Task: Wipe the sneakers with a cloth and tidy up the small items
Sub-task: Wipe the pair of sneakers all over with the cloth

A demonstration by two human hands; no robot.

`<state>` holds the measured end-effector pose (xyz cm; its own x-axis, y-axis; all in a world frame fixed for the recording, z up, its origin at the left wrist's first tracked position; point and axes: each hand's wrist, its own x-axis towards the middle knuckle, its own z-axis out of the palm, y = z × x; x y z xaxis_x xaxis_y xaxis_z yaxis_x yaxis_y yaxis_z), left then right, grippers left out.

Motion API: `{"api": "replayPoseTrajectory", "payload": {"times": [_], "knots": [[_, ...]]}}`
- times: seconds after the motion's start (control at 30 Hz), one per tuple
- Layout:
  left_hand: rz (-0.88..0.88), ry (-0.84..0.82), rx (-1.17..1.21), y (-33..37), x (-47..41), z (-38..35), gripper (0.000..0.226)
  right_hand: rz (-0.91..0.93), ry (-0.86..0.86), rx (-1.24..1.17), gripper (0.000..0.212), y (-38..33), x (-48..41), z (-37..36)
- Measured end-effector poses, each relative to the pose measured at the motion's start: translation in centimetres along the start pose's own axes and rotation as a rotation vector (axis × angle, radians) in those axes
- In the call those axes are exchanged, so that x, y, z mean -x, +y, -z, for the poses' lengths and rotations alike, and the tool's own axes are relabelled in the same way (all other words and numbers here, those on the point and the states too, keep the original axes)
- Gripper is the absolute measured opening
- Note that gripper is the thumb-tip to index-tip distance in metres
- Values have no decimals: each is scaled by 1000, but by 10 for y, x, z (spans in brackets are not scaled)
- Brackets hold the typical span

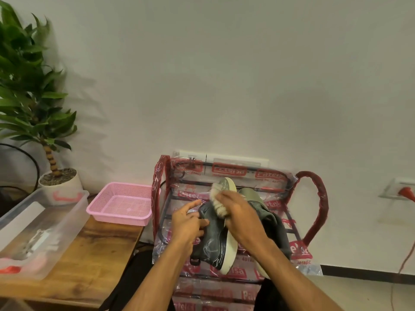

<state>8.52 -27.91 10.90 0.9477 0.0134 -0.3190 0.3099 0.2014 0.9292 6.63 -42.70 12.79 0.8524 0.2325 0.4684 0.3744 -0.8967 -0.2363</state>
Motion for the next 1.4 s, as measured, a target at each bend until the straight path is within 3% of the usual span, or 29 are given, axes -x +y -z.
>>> {"api": "replayPoseTrajectory", "payload": {"times": [0.1, 0.2, 0.3, 0.4, 0.57, 0.67, 0.77, 0.93, 1.0, 1.17, 1.27, 1.33, 1.4], "knots": [[-13, 48, -2, -2, 0, 1, 52, 228, -155, 153, 64, 3, 2, -9], [-12, 49, 27, -3, 2, -2, 55, 115, -155, 222, 46, 12, -8, -10], [-22, 70, 35, -2, 2, -1, 57, 59, -181, 150, 55, 4, -5, -12], [-17, 92, 42, -4, 0, 3, 55, 132, -188, 82, 61, 5, 7, -11], [-41, -11, 4, 0, 8, -3, 48, 72, -138, 281, 42, 18, -11, -7], [-39, -13, -9, 4, 6, -3, 50, 30, -175, 171, 54, 11, -10, -9], [-14, 11, -29, 4, 5, -1, 51, 148, -230, 105, 62, 13, -1, -9], [-10, 10, 13, 6, 10, -8, 47, 149, -197, 301, 32, 29, -22, -12], [-21, 29, 11, 7, 9, -9, 48, 64, -214, 250, 36, 22, -25, -12], [-21, 81, 5, 4, 3, -3, 50, -103, -276, -161, 44, 7, -7, -11], [-15, 62, 7, 4, 5, -4, 49, -18, -268, 28, 45, 16, -15, -11], [-15, 42, 10, 7, 8, -7, 50, 63, -259, 217, 35, 24, -24, -17], [-28, 40, 12, 9, 8, -9, 50, 12, -268, 255, 27, 26, -31, -21]]}}
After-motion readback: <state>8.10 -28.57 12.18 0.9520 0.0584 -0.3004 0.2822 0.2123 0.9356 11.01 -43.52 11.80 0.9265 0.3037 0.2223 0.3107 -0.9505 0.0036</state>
